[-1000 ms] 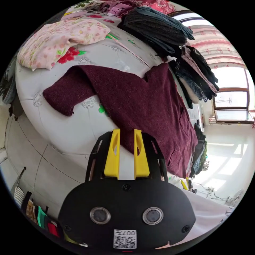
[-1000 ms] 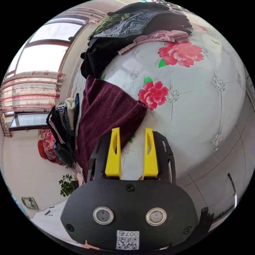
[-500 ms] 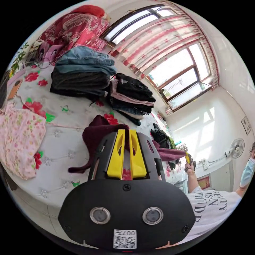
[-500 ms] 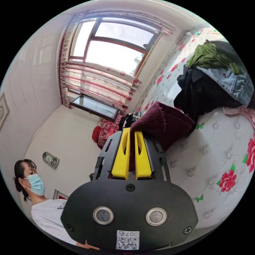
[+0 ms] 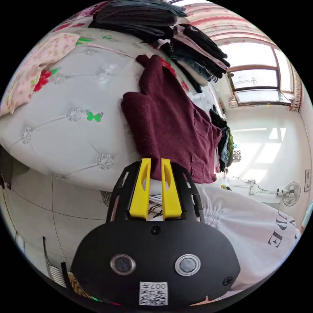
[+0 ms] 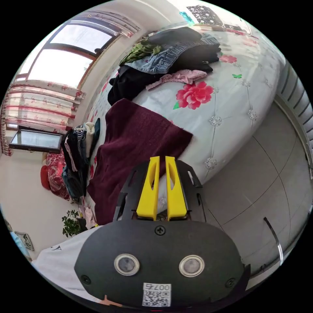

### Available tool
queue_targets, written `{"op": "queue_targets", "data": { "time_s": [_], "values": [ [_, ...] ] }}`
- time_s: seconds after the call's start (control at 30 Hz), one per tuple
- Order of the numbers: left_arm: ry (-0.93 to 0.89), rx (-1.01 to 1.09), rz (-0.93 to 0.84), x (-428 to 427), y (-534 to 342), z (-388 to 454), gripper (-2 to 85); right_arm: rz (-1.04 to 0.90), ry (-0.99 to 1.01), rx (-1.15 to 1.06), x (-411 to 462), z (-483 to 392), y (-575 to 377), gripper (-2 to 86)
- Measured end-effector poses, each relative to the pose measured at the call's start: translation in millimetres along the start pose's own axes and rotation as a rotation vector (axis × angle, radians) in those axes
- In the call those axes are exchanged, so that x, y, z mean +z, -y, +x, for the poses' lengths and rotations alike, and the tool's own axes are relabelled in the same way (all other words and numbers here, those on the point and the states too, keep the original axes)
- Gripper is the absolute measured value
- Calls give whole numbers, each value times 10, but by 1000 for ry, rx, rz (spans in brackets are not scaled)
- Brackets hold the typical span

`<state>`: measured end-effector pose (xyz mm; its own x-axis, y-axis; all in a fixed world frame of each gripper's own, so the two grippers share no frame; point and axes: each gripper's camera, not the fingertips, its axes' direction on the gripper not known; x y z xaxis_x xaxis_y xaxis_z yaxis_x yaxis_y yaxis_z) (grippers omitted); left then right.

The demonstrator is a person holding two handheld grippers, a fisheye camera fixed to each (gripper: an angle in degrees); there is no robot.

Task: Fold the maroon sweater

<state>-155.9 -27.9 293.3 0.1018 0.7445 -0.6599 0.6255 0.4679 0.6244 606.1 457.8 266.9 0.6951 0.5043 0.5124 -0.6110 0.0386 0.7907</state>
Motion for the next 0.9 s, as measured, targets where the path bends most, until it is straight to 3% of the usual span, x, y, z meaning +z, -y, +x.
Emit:
{"op": "queue_targets", "data": {
  "time_s": [0.1,0.27,0.47,0.57,0.67,0.73,0.8,0.9],
  "values": [
    [-48,-112,108,-201,-57,-325,66,31,-92,-92,229,-239,-260,30],
    [-38,-218,254,-468,189,-674,61,-78,-218,-526,1255,-1361,-670,46],
    [-5,-178,196,-265,789,-657,53,-359,-276,-808,2827,-2181,-1267,60],
    [-112,-124,188,-161,962,-533,45,-496,-300,-865,3432,-2330,-1539,65],
    [-327,-42,123,16,1077,-236,29,-497,-394,-915,3768,-2389,-1756,71],
    [-348,130,114,68,1068,264,32,-497,-432,-948,3881,-2404,-1817,74],
    [-328,342,-8,235,955,964,48,-498,-442,-946,3978,-2384,-1824,76],
    [-351,460,11,140,724,1332,57,-508,-427,-888,4138,-2303,-1762,78]
  ]
}}
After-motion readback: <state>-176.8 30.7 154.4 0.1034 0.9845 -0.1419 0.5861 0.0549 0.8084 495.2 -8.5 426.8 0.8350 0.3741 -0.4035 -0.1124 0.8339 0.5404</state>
